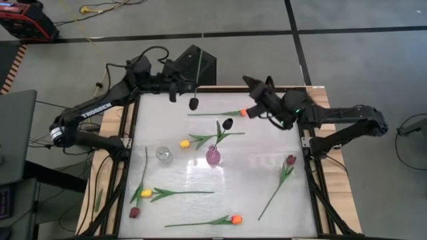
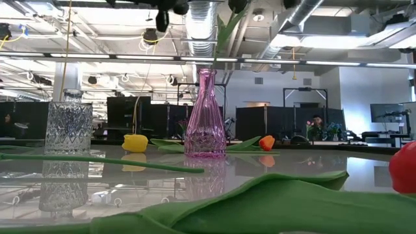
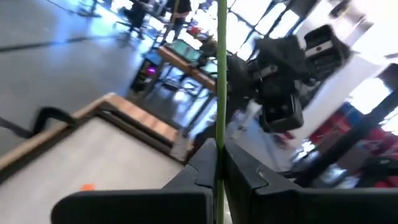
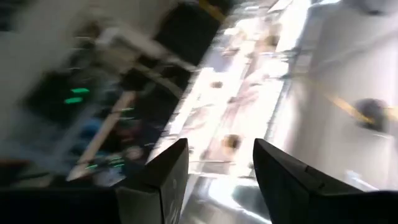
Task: Sort flowers into vase by color
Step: Put the black flower into the violet vase
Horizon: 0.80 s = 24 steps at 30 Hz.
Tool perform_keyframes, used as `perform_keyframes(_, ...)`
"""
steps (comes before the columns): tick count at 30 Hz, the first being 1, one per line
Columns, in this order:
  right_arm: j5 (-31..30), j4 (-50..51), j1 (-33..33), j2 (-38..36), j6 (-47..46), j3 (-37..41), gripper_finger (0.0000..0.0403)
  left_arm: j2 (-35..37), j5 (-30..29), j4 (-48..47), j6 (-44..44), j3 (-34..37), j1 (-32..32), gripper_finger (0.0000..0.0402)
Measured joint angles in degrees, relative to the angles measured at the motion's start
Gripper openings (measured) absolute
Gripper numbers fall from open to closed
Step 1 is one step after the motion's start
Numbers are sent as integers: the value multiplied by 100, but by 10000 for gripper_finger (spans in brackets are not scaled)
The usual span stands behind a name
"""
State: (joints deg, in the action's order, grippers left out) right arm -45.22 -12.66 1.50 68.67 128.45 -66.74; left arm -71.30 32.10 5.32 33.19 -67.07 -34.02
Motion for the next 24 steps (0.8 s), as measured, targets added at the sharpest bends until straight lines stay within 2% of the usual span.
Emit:
perform_keyframes(4,1386,-452,263,-1,407,0,205,-391,407,567,559,0,120,0)
perform_keyframes(7,2046,-426,361,14,446,0,205,-662,690,1053,972,0,195,0)
perform_keyframes(12,2286,-571,496,258,469,2,205,-1044,1120,1711,1544,-23,269,0)
perform_keyframes(17,2444,-851,735,642,643,-66,205,-1320,1328,1674,1617,-330,326,0)
perform_keyframes(24,2477,-1080,923,1188,660,-281,205,-1317,1403,1627,1456,-369,398,0)
